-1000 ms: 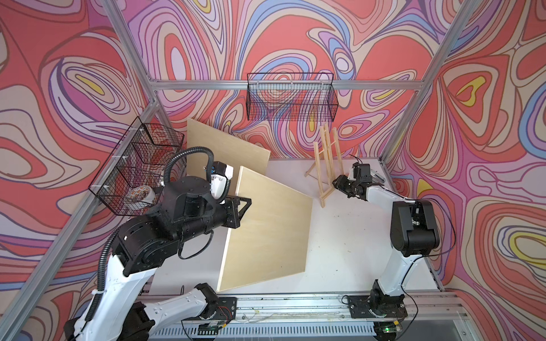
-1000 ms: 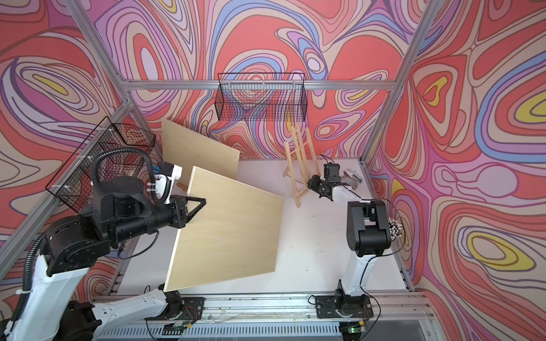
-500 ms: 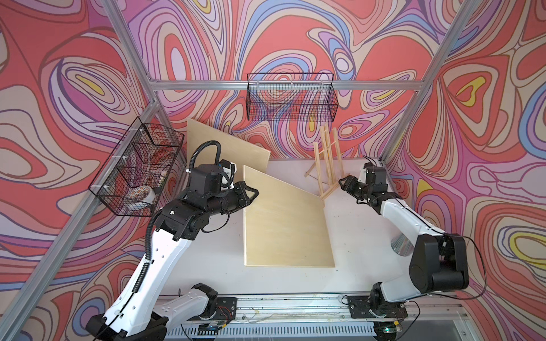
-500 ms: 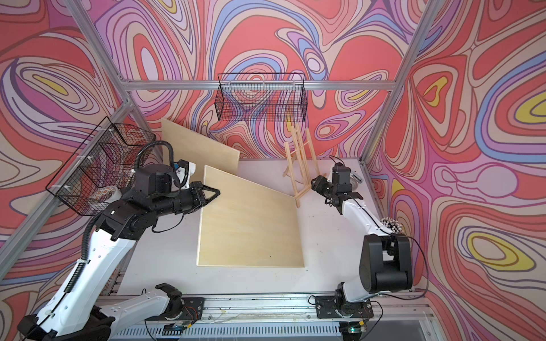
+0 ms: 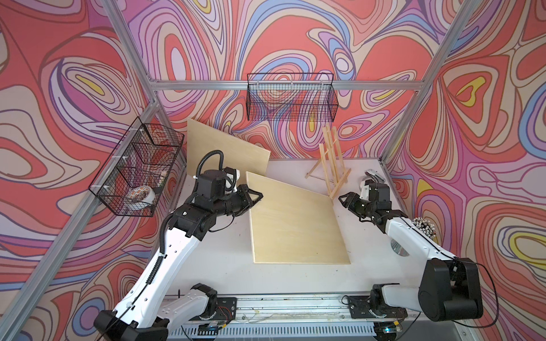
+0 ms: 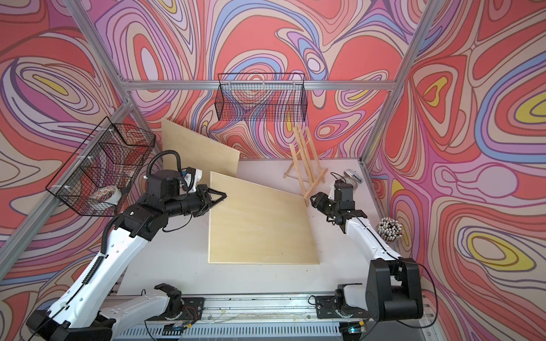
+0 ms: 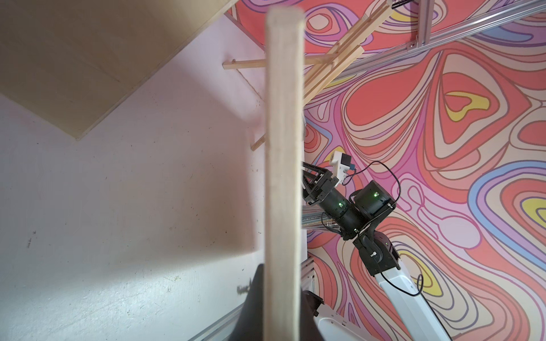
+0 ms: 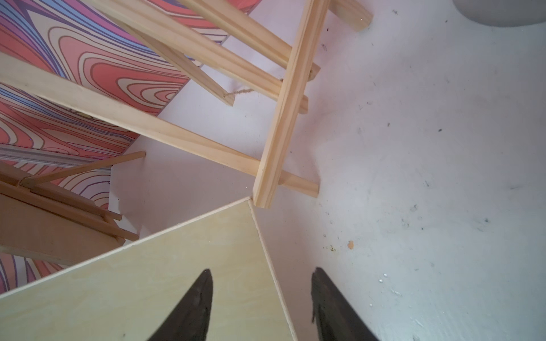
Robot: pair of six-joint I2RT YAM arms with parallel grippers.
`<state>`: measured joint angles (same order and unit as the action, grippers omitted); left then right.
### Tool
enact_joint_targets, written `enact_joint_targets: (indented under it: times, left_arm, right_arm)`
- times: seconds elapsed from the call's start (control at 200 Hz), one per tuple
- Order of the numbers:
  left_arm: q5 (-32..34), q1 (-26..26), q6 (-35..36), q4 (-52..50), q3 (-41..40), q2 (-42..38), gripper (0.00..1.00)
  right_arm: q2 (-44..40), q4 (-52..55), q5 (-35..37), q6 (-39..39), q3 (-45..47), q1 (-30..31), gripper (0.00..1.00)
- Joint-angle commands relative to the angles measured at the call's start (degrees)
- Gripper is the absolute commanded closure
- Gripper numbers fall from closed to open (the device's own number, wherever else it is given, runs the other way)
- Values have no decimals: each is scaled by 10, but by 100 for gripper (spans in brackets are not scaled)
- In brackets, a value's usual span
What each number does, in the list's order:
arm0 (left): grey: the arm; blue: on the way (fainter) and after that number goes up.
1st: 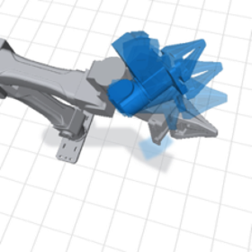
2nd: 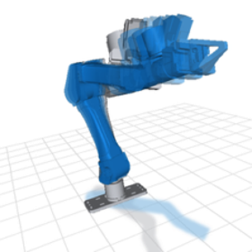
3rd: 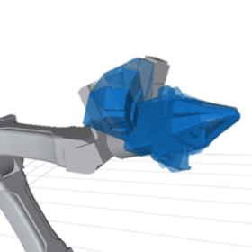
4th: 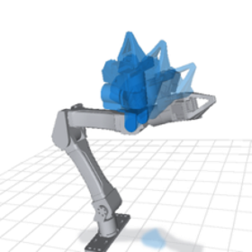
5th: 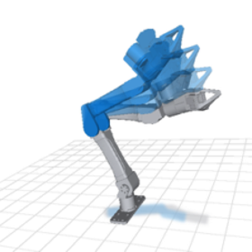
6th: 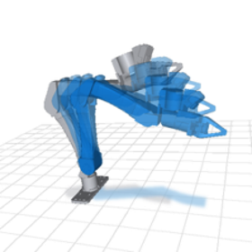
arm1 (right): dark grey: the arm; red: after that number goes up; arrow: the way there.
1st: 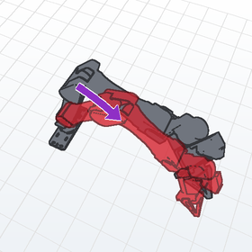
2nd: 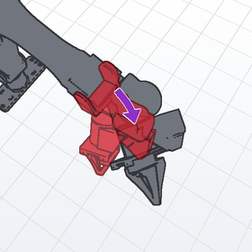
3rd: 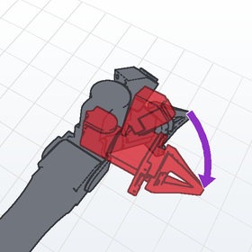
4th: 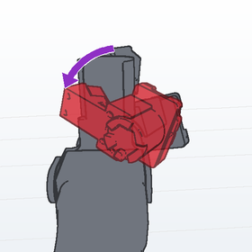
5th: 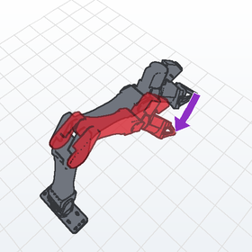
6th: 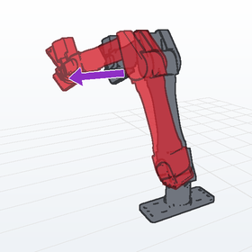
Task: Disassemble the easel
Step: Place the drawing board at the center of the board.
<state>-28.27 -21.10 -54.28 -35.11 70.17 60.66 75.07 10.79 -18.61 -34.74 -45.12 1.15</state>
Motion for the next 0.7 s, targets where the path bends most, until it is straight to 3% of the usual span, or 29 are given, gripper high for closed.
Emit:
enact_joint_targets:
  times: [0.0,0.115,0.27,0.696]
  left_arm:
    - [-57,16,-26,28,2,-44,100]
    - [-55,29,-3,-10,-12,-62,100]
    - [-102,75,-3,-1,-54,-64,100]
    - [-176,83,17,62,-164,-31,100]
  right_arm:
    - [-5,-13,-6,6,10,-2,45]
    - [-8,-23,-4,7,17,-1,44]
    - [-4,-35,-5,7,26,-1,44]
    - [11,-45,-27,12,28,-2,43]
